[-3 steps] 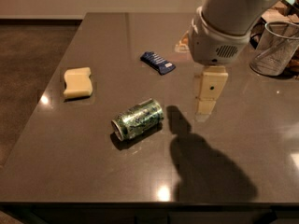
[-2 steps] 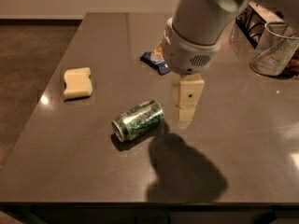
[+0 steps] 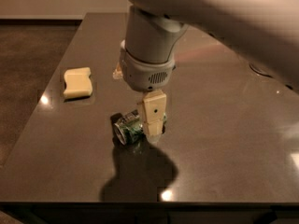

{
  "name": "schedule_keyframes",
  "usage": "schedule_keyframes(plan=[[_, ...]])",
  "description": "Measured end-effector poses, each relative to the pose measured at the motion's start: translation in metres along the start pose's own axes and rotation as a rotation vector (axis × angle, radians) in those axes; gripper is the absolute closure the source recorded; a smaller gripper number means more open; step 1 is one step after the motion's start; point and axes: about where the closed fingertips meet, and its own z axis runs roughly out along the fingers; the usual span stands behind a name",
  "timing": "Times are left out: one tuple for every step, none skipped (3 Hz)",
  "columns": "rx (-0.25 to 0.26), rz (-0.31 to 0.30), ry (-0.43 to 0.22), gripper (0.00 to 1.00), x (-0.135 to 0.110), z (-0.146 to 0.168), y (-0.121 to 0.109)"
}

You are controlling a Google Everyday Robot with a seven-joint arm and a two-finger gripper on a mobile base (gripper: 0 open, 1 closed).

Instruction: Place green can upright

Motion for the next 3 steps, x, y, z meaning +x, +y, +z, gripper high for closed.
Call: schedule_keyframes(plan=[[-0.066, -0.045, 0.022, 0.00, -0.012, 0.024, 0.002], [-0.119, -0.054, 0.051, 0.00, -0.011, 0.044, 0.008], [-0.160, -0.033, 0.050, 0.18, -0.006, 0.055, 0.011]])
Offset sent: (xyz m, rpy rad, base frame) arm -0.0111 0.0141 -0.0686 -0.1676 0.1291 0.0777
